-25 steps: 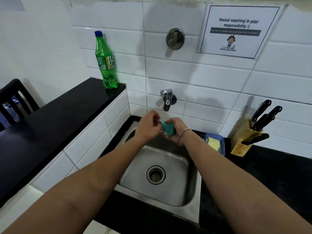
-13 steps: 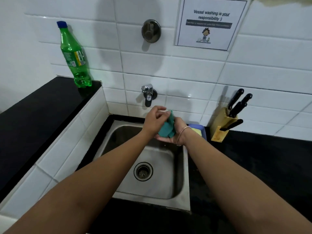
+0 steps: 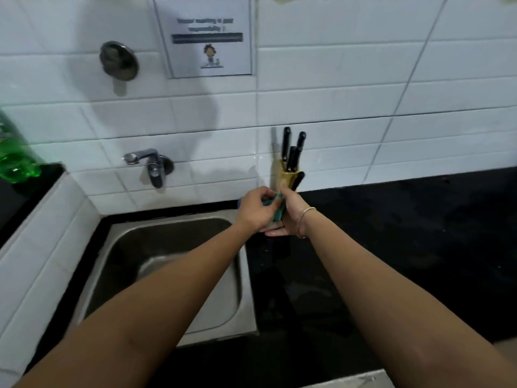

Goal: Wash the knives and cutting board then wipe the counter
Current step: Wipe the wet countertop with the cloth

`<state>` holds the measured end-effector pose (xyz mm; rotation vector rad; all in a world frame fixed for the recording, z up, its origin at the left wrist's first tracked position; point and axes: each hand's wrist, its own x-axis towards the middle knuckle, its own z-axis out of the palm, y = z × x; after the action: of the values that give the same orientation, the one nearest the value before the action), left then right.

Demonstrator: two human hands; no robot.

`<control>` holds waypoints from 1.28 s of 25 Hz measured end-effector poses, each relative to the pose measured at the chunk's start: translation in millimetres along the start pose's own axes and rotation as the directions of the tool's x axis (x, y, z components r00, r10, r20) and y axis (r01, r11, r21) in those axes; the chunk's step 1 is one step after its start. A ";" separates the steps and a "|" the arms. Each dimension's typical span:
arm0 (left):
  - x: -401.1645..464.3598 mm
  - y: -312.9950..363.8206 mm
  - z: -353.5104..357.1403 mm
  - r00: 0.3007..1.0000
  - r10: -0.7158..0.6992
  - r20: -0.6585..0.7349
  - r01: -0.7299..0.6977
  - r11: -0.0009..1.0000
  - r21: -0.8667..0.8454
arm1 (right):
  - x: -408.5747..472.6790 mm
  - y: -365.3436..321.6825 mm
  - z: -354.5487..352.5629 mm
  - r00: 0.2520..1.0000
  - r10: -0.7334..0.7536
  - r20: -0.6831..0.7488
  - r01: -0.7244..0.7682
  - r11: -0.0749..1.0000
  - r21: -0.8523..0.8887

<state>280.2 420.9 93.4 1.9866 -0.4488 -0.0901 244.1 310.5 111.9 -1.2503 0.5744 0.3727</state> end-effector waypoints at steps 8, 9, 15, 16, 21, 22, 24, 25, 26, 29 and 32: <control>-14.1 101.8 216.5 0.982 -0.185 -0.026 0.176 0.965 -0.194 | -71.0 11.8 -244.2 0.955 -0.068 -0.290 -0.040 0.935 -0.352; -15.4 112.9 244.0 0.971 -0.238 -0.013 0.230 0.951 -0.206 | -81.3 16.3 -276.4 0.928 -0.139 -0.344 -0.016 0.911 -0.411; -17.2 139.2 359.9 0.910 -0.413 0.036 0.409 0.881 -0.239 | -124.9 34.3 -394.9 0.930 -0.212 -0.301 0.116 0.945 -0.307; -15.2 140.7 378.2 0.910 -0.412 0.053 0.413 0.885 -0.216 | -128.1 36.3 -411.1 0.922 -0.211 -0.324 0.105 0.943 -0.315; 17.3 157.8 463.0 0.900 -0.433 0.044 0.434 0.885 -0.167 | -125.9 26.9 -498.2 0.896 -0.134 -0.422 0.057 0.980 -0.191; 24.1 157.5 478.9 0.892 -0.451 0.031 0.451 0.880 -0.152 | -121.7 21.7 -514.9 0.914 -0.105 -0.392 0.062 0.991 -0.121; 35.0 157.0 510.5 0.881 -0.471 0.039 0.472 0.876 -0.095 | -110.9 10.3 -549.6 0.905 -0.072 -0.419 0.070 0.997 -0.021; 41.2 156.8 525.1 0.880 -0.472 0.052 0.475 0.876 -0.077 | -105.2 3.5 -567.2 0.883 -0.060 -0.466 0.068 0.998 0.001; 46.8 155.6 537.0 0.883 -0.464 0.069 0.468 0.882 -0.061 | -99.6 -3.2 -583.9 0.854 -0.063 -0.517 0.073 0.997 0.001; 57.9 149.5 554.9 0.901 -0.420 0.113 0.426 0.904 -0.034 | -80.1 -22.2 -636.1 0.688 -0.294 -0.663 0.107 0.945 -0.308; 59.0 144.7 565.8 0.909 -0.409 0.087 0.409 0.912 0.016 | -74.3 -15.2 -683.0 0.599 -0.639 -0.483 -0.120 0.525 -0.843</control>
<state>148.9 -139.0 -24.4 2.0526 -0.0788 -0.4439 54.7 -344.9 29.0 -2.4702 0.9345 -0.3123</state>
